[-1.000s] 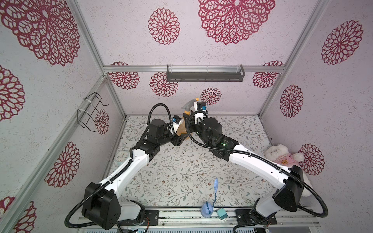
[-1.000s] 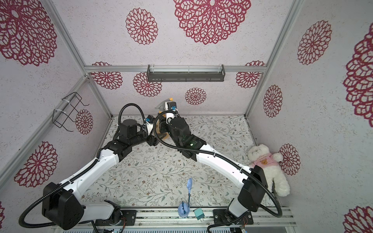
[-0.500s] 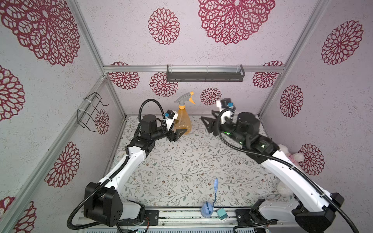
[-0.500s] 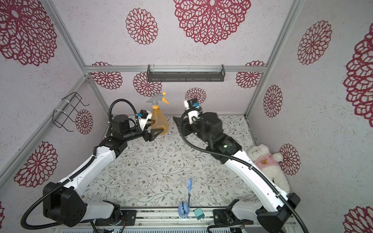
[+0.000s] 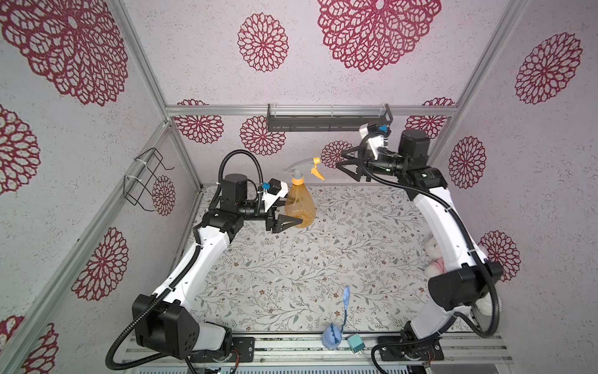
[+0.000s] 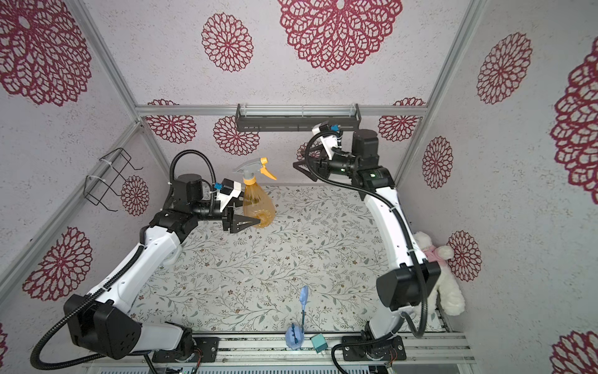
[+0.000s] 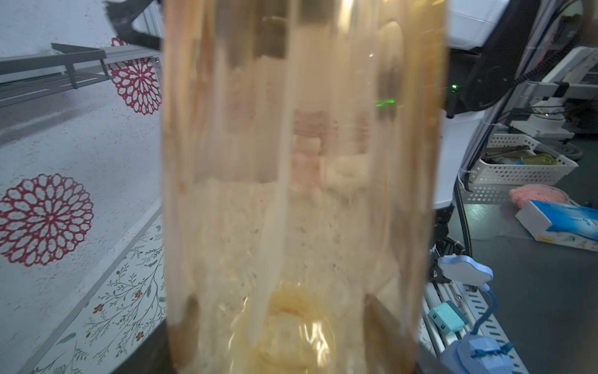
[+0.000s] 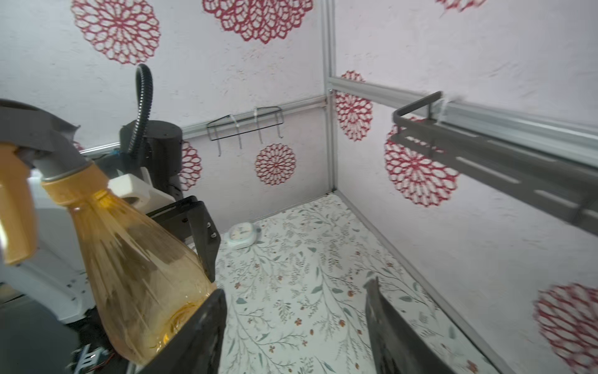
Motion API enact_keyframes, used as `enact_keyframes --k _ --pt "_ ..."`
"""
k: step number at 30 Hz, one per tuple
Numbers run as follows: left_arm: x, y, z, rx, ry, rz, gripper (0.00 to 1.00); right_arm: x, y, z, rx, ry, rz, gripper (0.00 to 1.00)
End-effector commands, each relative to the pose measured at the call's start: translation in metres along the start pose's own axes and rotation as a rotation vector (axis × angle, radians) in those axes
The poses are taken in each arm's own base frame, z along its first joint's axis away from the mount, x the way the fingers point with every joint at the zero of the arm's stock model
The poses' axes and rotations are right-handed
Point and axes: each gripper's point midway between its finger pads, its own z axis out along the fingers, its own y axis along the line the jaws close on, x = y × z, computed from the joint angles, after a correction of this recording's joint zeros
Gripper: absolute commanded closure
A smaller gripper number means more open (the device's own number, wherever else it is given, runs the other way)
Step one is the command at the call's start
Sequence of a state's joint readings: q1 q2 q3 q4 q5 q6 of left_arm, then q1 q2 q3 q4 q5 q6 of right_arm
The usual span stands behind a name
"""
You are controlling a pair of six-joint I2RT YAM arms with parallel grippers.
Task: Attach spray nozzles to spray bottles
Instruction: Screw the spray nozzle on the spray bottle.
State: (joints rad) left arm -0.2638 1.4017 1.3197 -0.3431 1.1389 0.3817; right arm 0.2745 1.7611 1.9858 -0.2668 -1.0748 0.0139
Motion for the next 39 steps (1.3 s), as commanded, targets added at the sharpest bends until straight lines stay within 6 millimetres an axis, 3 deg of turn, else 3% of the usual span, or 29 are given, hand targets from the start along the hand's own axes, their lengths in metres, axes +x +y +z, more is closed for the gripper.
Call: enact_keyframes --k 1,7,12,20,39 --pt "0.002 -0.010 0.001 0.078 -0.003 0.058 1.00 -0.044 0.061 -0.003 -0.284 -0.092 -0.102 0.35" --pt "-0.001 -0.022 -0.001 0.166 -0.014 0.088 1.00 -0.050 0.096 0.006 -0.468 -0.114 -0.112 0.36" --pt "0.003 -0.017 0.001 0.164 -0.002 0.074 1.00 -0.045 0.123 0.015 -0.546 -0.101 -0.115 0.38" --pt "0.007 -0.016 0.003 0.174 -0.001 0.054 1.00 -0.029 0.127 0.019 -0.538 -0.090 -0.090 0.38" --pt "0.013 -0.004 0.009 0.177 0.010 0.039 1.00 -0.024 0.156 0.028 -0.628 -0.070 -0.112 0.41"
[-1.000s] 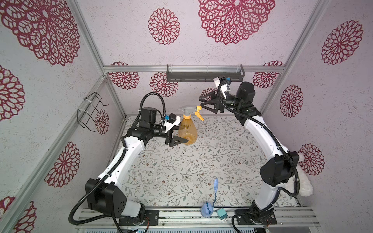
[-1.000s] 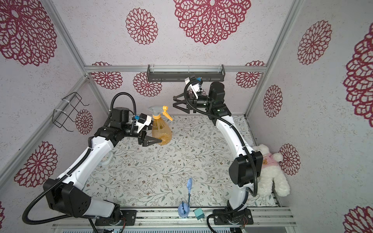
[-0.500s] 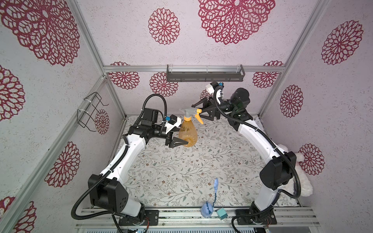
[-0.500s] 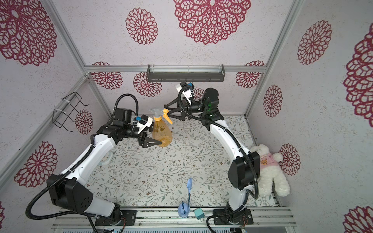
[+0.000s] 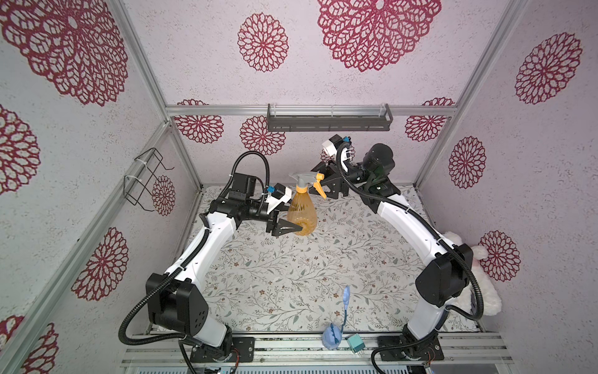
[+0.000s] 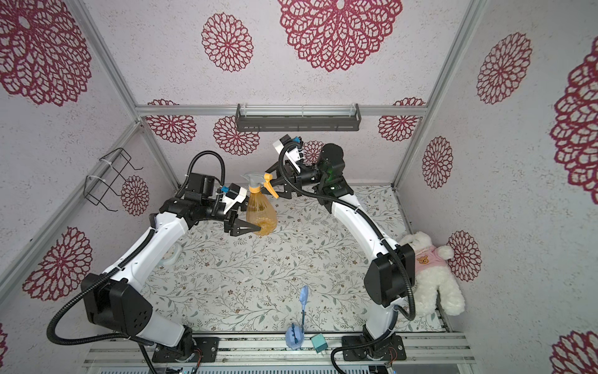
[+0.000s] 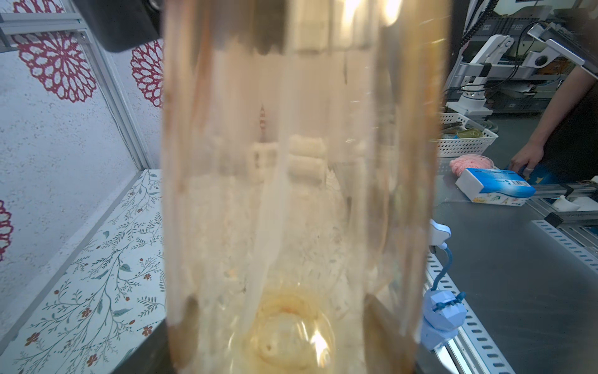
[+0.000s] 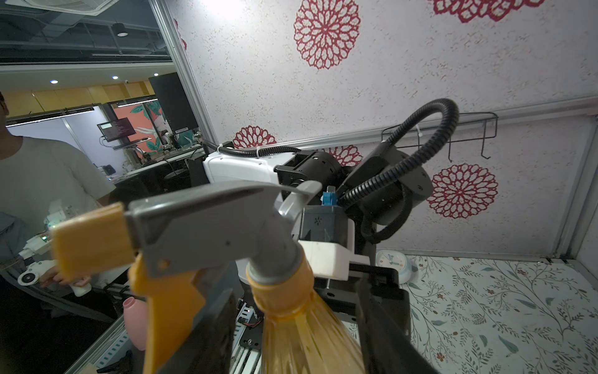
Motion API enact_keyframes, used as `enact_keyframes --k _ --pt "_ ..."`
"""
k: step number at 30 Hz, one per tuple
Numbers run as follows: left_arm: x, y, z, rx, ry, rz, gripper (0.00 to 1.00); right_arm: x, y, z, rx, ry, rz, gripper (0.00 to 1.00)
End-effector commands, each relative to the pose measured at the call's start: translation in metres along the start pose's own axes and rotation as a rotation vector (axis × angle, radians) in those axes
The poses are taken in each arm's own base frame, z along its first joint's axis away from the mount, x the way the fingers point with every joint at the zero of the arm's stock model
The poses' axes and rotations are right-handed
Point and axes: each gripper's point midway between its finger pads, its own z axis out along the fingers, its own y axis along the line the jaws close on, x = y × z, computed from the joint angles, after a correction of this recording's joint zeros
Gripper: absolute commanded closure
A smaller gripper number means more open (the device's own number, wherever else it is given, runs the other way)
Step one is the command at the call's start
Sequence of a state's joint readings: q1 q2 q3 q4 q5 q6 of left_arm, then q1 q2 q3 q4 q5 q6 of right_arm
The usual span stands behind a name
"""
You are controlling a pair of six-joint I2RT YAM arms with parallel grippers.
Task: Attach spray nozzles to spray bottles
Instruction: Screw the spray nozzle on the spray bottle.
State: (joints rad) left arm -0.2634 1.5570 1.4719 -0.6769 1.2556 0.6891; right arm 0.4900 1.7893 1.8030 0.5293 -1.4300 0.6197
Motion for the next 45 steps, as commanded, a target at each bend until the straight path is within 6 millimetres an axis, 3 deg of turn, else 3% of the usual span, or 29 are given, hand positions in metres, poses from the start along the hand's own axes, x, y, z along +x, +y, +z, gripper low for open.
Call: enact_keyframes --k 1,20,29,32,38,45 --pt "-0.009 0.001 -0.002 0.013 -0.020 0.047 1.00 -0.024 0.040 0.001 -0.041 0.003 -0.153 0.41" --pt "-0.003 0.004 0.004 0.032 -0.002 0.022 1.00 -0.023 0.037 0.005 -0.041 -0.004 -0.150 0.54" --pt "-0.003 0.003 0.005 0.022 0.015 0.025 1.00 -0.016 0.026 0.006 -0.010 -0.013 -0.120 0.83" --pt "-0.002 0.005 0.004 0.012 0.022 0.021 1.00 -0.009 0.019 0.004 0.052 -0.006 -0.117 0.86" --pt "-0.005 0.014 0.002 -0.030 0.025 0.027 1.00 0.028 0.006 0.010 0.215 0.144 -0.106 0.87" --pt "-0.017 0.030 -0.003 -0.157 0.011 0.067 1.00 0.045 -0.020 0.016 0.360 0.163 -0.060 0.94"
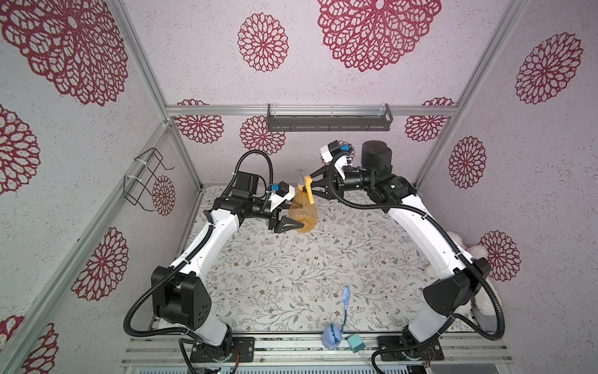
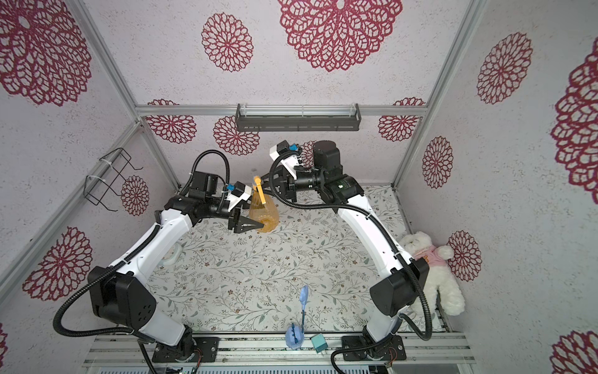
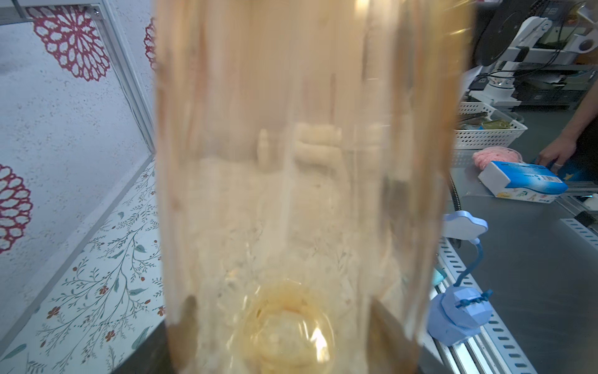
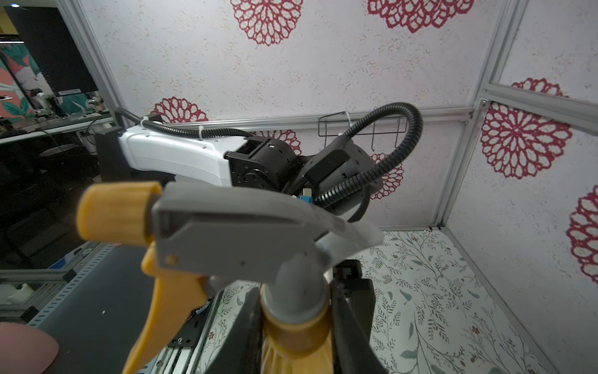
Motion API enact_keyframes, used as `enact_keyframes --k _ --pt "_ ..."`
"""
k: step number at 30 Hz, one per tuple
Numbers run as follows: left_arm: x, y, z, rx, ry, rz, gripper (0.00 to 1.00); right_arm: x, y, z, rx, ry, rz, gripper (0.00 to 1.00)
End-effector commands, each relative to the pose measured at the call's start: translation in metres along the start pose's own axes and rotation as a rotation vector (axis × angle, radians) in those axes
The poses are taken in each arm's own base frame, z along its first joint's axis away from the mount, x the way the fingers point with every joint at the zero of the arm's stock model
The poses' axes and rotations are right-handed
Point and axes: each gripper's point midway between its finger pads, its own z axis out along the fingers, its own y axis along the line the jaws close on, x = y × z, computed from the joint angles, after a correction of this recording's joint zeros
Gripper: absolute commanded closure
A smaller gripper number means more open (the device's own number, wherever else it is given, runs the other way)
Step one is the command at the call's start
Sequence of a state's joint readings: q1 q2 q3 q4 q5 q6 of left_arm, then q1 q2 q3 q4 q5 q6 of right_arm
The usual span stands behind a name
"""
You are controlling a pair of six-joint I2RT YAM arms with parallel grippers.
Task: Attach spray nozzles to spray bottles
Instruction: Screw the spray nozzle on the spray bottle.
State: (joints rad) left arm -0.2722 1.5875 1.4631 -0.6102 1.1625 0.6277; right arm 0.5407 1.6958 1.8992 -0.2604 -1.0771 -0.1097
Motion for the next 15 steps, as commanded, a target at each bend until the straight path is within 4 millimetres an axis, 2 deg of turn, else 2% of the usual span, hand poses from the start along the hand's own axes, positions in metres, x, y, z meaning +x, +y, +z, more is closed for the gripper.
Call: enact_keyframes --k 1,6,15 --pt "-0.036 0.009 -0.012 -0.108 -0.052 0.101 1.00 0.029 0.003 0.015 0.054 0.069 0.082 0.95" --pt "-0.047 0.025 -0.019 -0.224 -0.058 0.105 1.00 0.031 -0.025 0.010 0.266 0.007 0.115 0.97" --pt "-0.062 0.050 -0.031 -0.409 -0.069 0.093 1.00 0.053 -0.078 -0.012 0.762 -0.073 0.212 1.00"
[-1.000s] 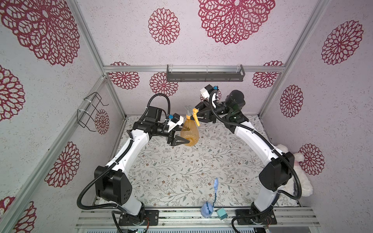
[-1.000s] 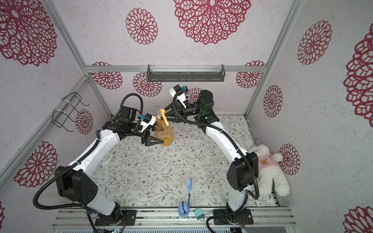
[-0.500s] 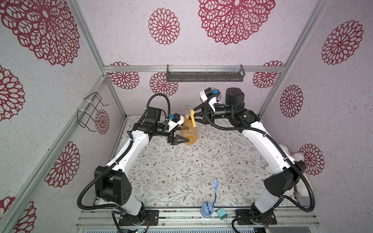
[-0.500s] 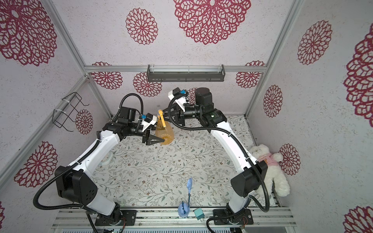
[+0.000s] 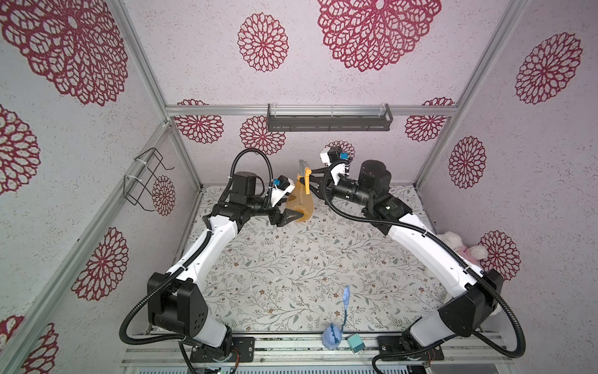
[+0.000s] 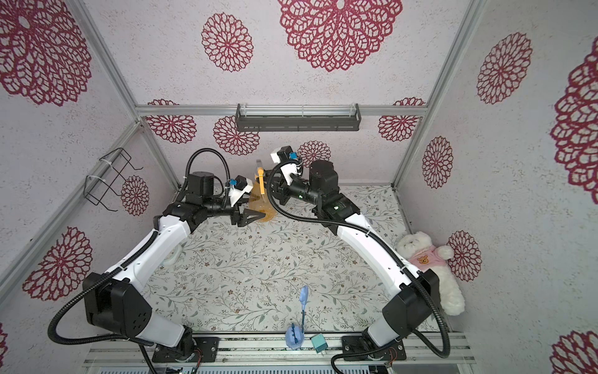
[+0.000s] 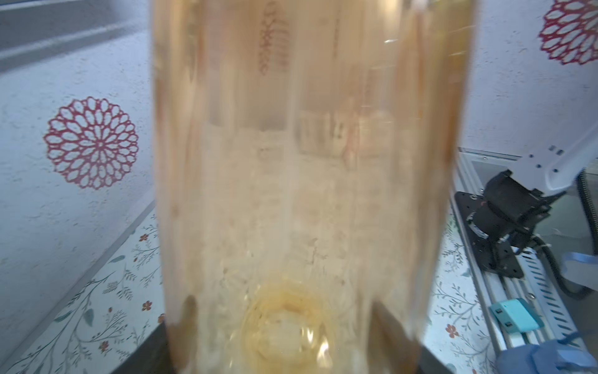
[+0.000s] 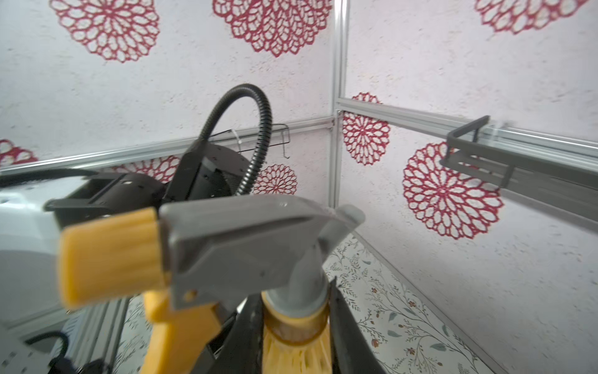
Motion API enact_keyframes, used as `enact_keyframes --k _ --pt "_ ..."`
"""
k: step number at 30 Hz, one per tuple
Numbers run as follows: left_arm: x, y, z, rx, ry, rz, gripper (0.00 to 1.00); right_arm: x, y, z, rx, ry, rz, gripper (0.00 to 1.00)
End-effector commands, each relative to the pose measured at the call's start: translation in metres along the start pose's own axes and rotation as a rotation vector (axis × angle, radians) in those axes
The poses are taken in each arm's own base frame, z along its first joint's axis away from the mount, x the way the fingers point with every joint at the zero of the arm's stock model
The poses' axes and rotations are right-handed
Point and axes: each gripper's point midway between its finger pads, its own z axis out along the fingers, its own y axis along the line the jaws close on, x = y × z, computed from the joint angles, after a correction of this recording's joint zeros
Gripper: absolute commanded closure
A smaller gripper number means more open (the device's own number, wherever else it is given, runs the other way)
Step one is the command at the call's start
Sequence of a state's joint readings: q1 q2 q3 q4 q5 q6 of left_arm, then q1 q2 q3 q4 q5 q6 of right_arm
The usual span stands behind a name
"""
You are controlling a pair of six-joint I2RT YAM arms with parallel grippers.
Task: Attach spray nozzles to spray bottles
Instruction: Screw the spray nozzle on the spray bottle.
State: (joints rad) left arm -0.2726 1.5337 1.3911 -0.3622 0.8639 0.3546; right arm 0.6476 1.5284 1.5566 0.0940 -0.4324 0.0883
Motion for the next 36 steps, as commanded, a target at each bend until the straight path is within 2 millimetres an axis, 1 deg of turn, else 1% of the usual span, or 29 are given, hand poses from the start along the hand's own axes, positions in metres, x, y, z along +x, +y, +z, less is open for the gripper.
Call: enact_keyframes --k 1,2,4,6,8,9,10,13,15,17,18,20,21,22,23,24,27,30,33,36 --pt "-0.065 0.003 -0.021 -0.103 -0.152 0.144 1.00 0.043 -0.037 0.008 0.281 0.071 0.123 1.00" --pt "-0.066 0.004 -0.019 -0.110 -0.151 0.146 1.00 0.046 -0.042 0.010 0.340 0.070 0.130 1.00" --pt "-0.067 0.004 -0.016 -0.114 -0.152 0.148 1.00 0.050 -0.043 0.016 0.398 0.070 0.139 1.00" --pt "-0.066 0.003 -0.013 -0.107 -0.151 0.146 1.00 0.051 -0.039 0.022 0.427 0.056 0.134 1.00" --pt "-0.064 0.002 -0.012 -0.100 -0.151 0.140 1.00 0.051 -0.038 0.023 0.444 0.037 0.143 1.00" --pt "-0.063 0.002 -0.012 -0.095 -0.151 0.141 1.00 0.048 -0.037 0.019 0.451 0.021 0.143 1.00" --pt "-0.061 0.002 -0.012 -0.093 -0.149 0.139 1.00 0.045 -0.037 0.015 0.455 0.001 0.143 0.97" --pt "-0.058 0.001 -0.016 -0.051 -0.158 0.134 1.00 0.029 -0.035 -0.009 0.455 -0.037 0.100 0.84" --pt "-0.056 -0.006 -0.019 0.012 -0.161 0.135 1.00 0.019 -0.035 -0.027 0.416 -0.029 0.050 0.68" --pt "-0.053 -0.017 -0.022 0.092 -0.150 0.145 1.00 0.014 -0.035 -0.039 0.314 0.020 0.006 0.54" --pt "-0.050 -0.024 -0.023 0.140 -0.141 0.154 1.00 0.012 -0.035 -0.044 0.223 0.039 -0.007 0.50" --pt "-0.049 -0.039 -0.025 0.229 -0.138 0.175 1.00 0.005 -0.031 -0.054 0.058 0.058 -0.028 0.47" --pt "-0.047 -0.046 -0.027 0.275 -0.138 0.179 1.00 0.000 -0.025 -0.059 -0.036 0.054 -0.046 0.43" --pt "-0.047 -0.052 -0.029 0.306 -0.140 0.184 1.00 -0.006 -0.019 -0.062 -0.117 0.046 -0.062 0.42" --pt "-0.046 -0.055 -0.030 0.327 -0.140 0.188 1.00 -0.014 -0.015 -0.064 -0.174 0.036 -0.070 0.41" --pt "-0.045 -0.060 -0.031 0.351 -0.142 0.194 1.00 -0.020 -0.007 -0.063 -0.260 0.032 -0.075 0.40" --pt "-0.042 -0.066 -0.032 0.380 -0.147 0.196 1.00 -0.044 0.014 -0.059 -0.440 0.008 -0.077 0.40" --pt "-0.039 -0.066 -0.033 0.381 -0.145 0.197 1.00 -0.060 0.038 -0.058 -0.573 -0.015 -0.085 0.39" --pt "-0.036 -0.061 -0.029 0.375 -0.133 0.189 1.00 -0.061 0.058 -0.051 -0.655 -0.009 -0.085 0.39" --pt "-0.033 -0.059 -0.025 0.379 -0.123 0.175 1.00 -0.056 0.067 -0.043 -0.665 0.011 -0.090 0.39"
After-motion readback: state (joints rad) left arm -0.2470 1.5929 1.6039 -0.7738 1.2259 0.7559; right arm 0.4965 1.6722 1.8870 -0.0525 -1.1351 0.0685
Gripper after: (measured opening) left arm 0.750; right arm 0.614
